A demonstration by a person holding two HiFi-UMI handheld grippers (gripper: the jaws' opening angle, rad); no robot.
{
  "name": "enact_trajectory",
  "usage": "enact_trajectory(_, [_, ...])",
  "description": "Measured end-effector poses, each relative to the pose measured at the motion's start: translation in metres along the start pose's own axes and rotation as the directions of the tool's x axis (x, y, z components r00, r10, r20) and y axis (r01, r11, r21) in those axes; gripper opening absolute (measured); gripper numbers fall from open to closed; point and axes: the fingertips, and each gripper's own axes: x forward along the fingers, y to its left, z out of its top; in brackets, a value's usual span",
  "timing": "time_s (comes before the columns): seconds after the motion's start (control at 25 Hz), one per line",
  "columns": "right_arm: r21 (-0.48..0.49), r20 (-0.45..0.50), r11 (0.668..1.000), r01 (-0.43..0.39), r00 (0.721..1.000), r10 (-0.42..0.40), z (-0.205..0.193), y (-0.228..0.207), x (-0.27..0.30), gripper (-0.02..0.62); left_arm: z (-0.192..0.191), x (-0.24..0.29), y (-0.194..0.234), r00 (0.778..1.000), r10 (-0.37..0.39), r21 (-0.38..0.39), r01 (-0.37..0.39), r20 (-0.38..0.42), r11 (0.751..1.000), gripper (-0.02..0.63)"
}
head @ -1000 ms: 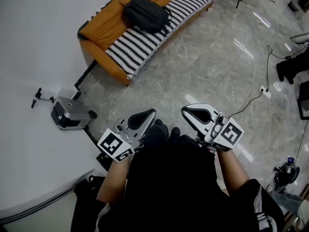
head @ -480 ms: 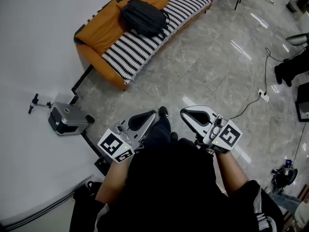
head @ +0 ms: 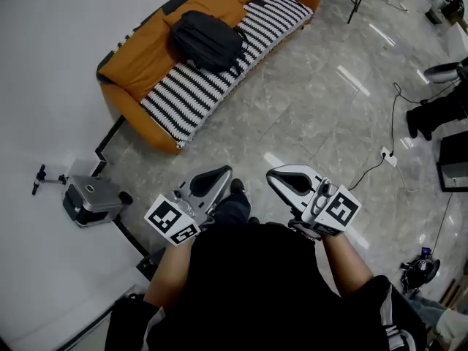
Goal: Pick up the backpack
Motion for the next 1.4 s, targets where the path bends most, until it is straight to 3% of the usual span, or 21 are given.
enact_trajectory(0.36, [-0.022, 0.012, 0.998, 0.061, 0.998, -0.061, 0.038, -0.086, 0.037, 0.028, 0.032, 0.071, 0.071, 0.996, -0.089, -0.008, 0.089, -0.012, 0.996, 0.023])
enact_trajectory(0.64, [-0.021, 0.035, 0.991, 0.13, 0.991, -0.129, 0.054, -0.153, 0.032, 0.028, 0.037, 0.124, 0.106, 0.991, -0.129, -0.015, 0.128, -0.028, 0.992, 0.023])
enact_trajectory(0.84, [0.001, 0.008, 0.994, 0.11, 0.994, -0.11, 0.05, -0.203, 0.016, 0.028, 0.036, 0.167, 0.129, 0.996, -0.082, -0.028, 0.081, -0.028, 0.996, 0.023])
enact_trajectory(1.12, [-0.013, 0.073, 0.999, 0.053, 0.996, -0.052, 0.097, -0.297, 0.003, 0.027, 0.053, 0.235, 0.164, 1.0, 0.016, -0.016, -0.017, -0.016, 1.0, 0.023])
enact_trajectory(1.4, [-0.041, 0.04, 0.999, -0.028, 0.999, 0.03, 0.107, -0.356, -0.02, 0.027, 0.071, 0.288, 0.173, 0.995, 0.099, 0.007, -0.099, 0.006, 0.995, 0.023])
